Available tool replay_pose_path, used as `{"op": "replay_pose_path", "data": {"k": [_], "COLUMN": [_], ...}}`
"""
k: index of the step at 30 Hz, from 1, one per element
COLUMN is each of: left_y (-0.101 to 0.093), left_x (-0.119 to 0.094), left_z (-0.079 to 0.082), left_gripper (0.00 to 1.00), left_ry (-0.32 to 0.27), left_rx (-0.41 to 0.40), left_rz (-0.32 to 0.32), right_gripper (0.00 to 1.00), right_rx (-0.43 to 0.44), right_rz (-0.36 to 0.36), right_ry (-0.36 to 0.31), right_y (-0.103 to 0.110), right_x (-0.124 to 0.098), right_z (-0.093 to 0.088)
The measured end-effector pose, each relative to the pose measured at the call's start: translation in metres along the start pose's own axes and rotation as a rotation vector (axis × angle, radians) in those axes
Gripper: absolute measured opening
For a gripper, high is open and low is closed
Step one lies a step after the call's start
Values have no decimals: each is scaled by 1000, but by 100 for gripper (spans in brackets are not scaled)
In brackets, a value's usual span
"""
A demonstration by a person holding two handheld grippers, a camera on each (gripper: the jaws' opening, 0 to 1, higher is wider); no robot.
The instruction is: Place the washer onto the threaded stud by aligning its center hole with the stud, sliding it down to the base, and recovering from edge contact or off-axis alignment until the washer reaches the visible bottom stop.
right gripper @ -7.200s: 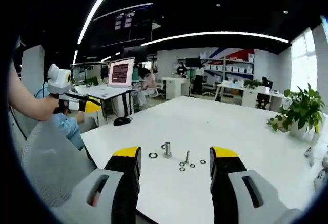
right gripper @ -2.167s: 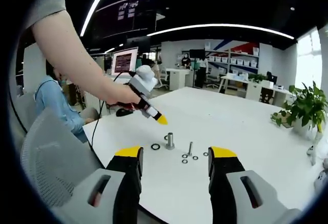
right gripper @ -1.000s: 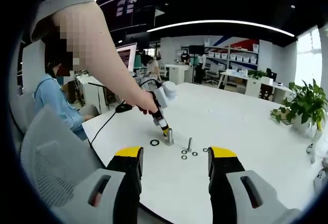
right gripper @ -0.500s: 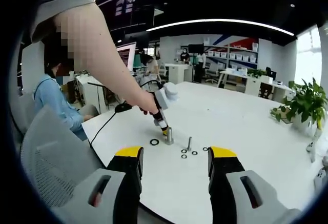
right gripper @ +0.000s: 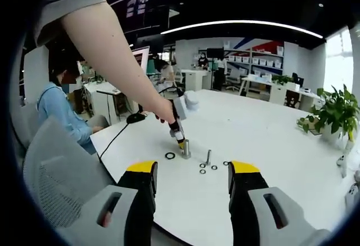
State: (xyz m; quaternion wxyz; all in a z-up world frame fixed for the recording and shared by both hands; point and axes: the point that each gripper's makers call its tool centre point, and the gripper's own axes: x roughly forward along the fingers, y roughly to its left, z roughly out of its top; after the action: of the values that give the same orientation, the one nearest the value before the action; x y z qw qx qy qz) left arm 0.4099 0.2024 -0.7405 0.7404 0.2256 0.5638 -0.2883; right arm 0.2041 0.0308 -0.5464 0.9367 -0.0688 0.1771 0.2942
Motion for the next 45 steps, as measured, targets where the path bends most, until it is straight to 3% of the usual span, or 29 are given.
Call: {"op": "replay_pose_path", "data": {"k": [5, 25, 32, 45], "left_y": [-1, -1, -3, 9], "left_x": [1, -1, -3, -27], "left_z": [0, -5, -6, -17], "left_gripper": [21, 20, 20, 19], "left_ry": [18, 2, 0, -4], "left_rx": [28, -18, 19, 32], "left_rz": [-3, -7, 3, 18], "right_gripper": [53, 53, 53, 53], "right_rx": [-2, 4, 2, -8], "right_rz": [-1, -28, -30, -30], "right_ry": [2, 0, 2, 0], "right_y": [0, -5, -5, -5], "right_x": [0, -1, -1, -1], "right_z": [0, 0, 0, 1]}}
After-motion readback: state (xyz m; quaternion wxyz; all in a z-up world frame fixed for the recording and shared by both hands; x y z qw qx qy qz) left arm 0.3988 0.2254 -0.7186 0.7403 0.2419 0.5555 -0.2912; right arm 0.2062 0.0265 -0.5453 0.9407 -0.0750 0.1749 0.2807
